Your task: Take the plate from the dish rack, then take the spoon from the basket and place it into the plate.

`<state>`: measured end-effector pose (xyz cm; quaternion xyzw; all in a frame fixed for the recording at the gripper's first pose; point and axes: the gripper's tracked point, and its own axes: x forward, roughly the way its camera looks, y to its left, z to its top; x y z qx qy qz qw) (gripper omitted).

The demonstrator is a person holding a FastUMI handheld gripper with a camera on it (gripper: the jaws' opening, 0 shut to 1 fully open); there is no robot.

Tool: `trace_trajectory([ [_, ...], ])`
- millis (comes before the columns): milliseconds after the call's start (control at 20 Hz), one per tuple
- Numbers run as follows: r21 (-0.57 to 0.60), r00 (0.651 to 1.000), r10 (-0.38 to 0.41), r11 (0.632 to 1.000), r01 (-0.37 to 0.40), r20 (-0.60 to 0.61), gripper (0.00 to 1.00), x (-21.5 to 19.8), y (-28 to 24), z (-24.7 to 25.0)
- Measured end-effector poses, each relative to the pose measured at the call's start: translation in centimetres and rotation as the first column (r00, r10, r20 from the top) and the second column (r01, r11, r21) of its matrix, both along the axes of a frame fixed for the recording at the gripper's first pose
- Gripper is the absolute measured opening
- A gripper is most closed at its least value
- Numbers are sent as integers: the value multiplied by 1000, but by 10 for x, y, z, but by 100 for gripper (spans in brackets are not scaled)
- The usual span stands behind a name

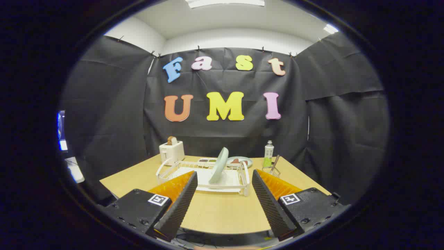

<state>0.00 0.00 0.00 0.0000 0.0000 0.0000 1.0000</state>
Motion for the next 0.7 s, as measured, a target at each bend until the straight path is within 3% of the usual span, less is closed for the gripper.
trace_trajectory([
  [700, 39, 999, -11, 999, 13, -45, 100, 16, -25, -17],
])
